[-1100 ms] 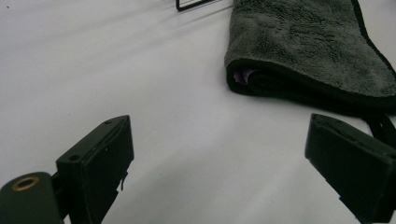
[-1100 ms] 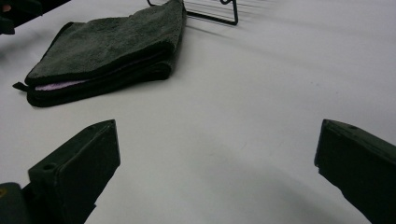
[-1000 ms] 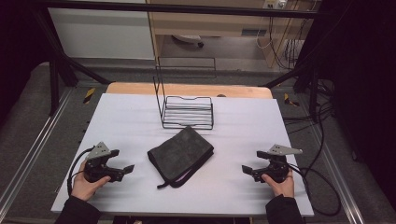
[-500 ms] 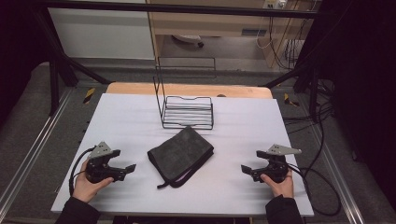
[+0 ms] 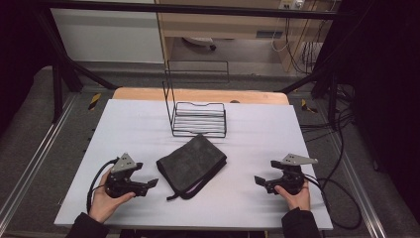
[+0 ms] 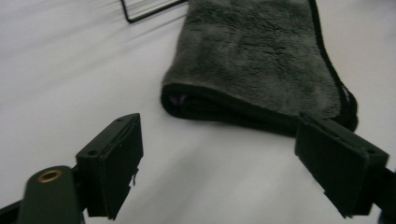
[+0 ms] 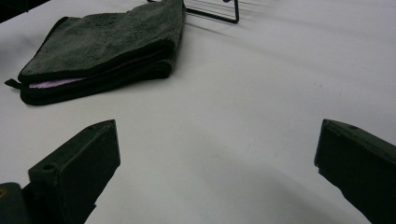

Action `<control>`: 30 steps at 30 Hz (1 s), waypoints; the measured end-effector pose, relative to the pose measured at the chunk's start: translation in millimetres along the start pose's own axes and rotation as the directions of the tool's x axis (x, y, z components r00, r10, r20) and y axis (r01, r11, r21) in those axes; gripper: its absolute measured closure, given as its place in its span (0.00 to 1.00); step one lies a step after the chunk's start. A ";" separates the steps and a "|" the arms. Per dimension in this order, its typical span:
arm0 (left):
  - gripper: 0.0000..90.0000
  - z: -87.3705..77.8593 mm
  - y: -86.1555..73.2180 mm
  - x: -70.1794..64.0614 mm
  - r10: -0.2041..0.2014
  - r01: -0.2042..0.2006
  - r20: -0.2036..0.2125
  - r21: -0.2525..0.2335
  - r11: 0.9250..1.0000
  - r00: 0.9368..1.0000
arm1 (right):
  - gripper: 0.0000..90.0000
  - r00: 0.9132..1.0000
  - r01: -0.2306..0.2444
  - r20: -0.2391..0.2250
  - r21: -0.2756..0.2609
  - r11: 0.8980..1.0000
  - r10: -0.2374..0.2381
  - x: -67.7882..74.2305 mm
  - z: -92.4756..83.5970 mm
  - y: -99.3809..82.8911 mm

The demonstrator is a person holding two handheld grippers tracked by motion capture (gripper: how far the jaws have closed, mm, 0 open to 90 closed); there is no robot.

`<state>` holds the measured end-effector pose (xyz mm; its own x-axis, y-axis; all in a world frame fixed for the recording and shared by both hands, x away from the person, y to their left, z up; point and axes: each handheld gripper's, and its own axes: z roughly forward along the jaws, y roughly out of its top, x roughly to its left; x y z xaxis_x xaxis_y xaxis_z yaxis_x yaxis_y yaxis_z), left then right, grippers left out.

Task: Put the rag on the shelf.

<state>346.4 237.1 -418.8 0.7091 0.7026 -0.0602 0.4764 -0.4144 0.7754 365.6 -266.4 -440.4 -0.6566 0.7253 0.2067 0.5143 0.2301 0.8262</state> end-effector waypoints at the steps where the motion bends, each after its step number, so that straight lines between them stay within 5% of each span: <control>1: 0.21 1.6 0.7 -3.9 0.001 -0.002 0.006 0.006 1.000 1.000 | 0.01 1.000 0.000 -0.001 0.002 1.000 0.000 0.3 0.3 0.1; 16: 0.59 22.8 3.9 -59.4 0.041 -0.049 0.099 0.087 0.995 0.994 | 0.01 1.000 0.002 -0.003 0.001 1.000 -0.002 0.5 0.2 0.0; 26: 0.82 37.9 -1.4 -69.1 0.038 -0.058 0.128 0.153 0.987 0.991 | 0.01 1.000 0.005 -0.002 0.001 1.000 -0.005 0.5 0.5 -0.1; 30: 0.90 42.8 -1.9 -71.8 0.041 -0.059 0.107 0.172 0.983 0.993 | 0.01 1.000 0.010 -0.002 0.003 1.000 -0.010 0.4 1.2 -0.3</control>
<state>316.8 162.7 -442.9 0.7796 0.6190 -0.0952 0.5161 -0.5488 0.6576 365.8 -265.4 -441.3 -0.6626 0.7219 0.1998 0.5094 0.2387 0.8268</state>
